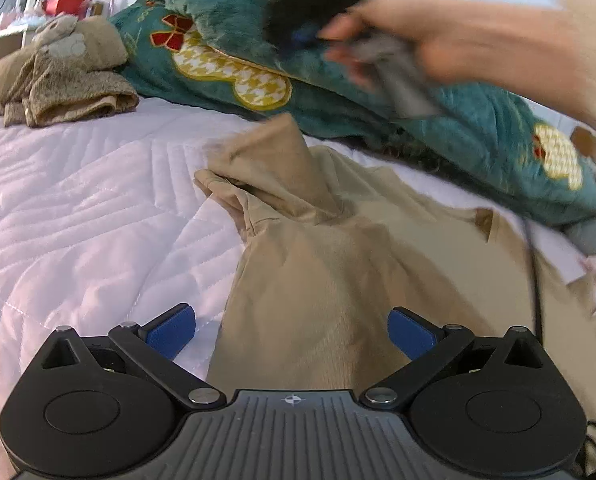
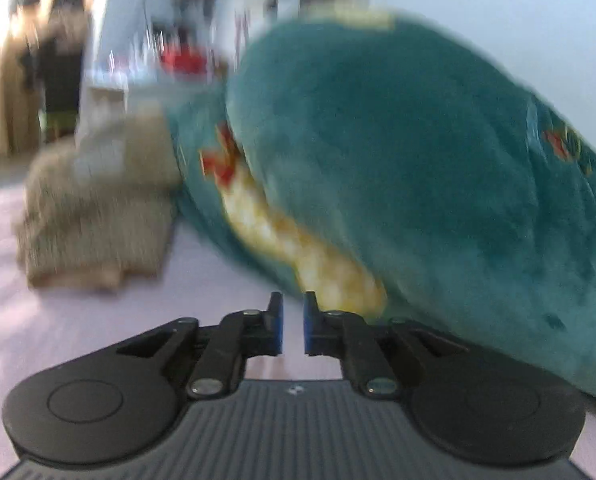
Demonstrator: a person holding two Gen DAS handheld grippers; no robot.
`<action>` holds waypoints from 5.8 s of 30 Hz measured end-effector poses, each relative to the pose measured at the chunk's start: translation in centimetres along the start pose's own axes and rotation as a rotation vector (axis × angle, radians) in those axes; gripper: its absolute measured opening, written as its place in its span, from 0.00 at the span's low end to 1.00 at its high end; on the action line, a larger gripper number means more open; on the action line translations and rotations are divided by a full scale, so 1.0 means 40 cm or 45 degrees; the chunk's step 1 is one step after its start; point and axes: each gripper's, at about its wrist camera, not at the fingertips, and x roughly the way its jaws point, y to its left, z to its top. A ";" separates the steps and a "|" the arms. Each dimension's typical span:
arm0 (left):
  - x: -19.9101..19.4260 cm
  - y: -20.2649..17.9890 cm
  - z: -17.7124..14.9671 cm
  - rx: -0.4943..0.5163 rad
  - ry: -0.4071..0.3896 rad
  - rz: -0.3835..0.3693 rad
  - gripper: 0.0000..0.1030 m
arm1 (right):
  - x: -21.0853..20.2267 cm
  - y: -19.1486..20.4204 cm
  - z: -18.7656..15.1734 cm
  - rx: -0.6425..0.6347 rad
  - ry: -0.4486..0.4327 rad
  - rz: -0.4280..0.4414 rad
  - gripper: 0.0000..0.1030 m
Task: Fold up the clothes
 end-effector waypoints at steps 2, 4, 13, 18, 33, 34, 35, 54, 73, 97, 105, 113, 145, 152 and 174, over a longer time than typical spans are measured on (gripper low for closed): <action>-0.001 0.013 0.000 -0.042 -0.015 -0.029 1.00 | -0.073 -0.042 -0.039 0.099 0.102 -0.003 0.12; 0.001 0.018 0.000 -0.066 -0.022 -0.046 1.00 | -0.159 -0.093 -0.107 0.250 0.189 -0.005 0.23; 0.019 -0.025 0.021 0.052 0.061 0.046 1.00 | -0.822 -0.356 -0.678 0.757 0.589 -0.180 0.38; -0.030 -0.087 0.049 0.135 0.230 0.020 0.98 | -1.132 -0.289 -0.935 0.931 0.561 -0.190 0.48; -0.495 -0.115 -0.070 0.182 0.461 0.217 1.00 | -1.202 -0.142 -1.129 1.121 0.417 0.002 0.45; -0.514 -0.089 -0.095 0.132 0.489 0.222 1.00 | -1.203 -0.138 -1.129 1.117 0.422 0.001 0.45; -0.534 -0.063 -0.121 0.081 0.516 0.227 0.99 | -1.205 -0.134 -1.129 1.113 0.426 0.000 0.45; -0.556 -0.023 -0.235 0.225 0.441 0.070 0.28 | -1.224 -0.107 -1.108 0.995 0.523 -0.131 0.05; -0.583 -0.035 -0.157 0.183 0.272 0.234 0.75 | -1.036 -0.017 -0.501 0.277 0.164 -0.117 0.53; -0.479 -0.035 -0.239 0.254 0.290 0.162 0.98 | -0.145 0.264 -0.314 0.161 0.366 0.198 0.49; -0.491 -0.024 -0.204 0.182 0.286 0.152 0.61 | -0.133 0.304 -0.287 0.003 0.399 0.088 0.02; -0.492 0.006 -0.175 -0.014 0.320 0.028 0.06 | -0.188 0.230 -0.258 0.136 0.301 0.033 0.02; -0.373 -0.365 -0.185 0.192 0.486 -0.495 0.05 | -0.414 -0.353 -0.532 0.705 0.331 -0.268 0.04; -0.349 -0.353 -0.184 0.220 0.635 -0.487 0.13 | -0.481 -0.380 -0.564 0.663 0.387 -0.132 0.17; -0.213 -0.344 -0.132 0.168 0.480 -0.412 0.63 | -0.260 -0.252 -0.438 0.083 0.272 0.007 0.55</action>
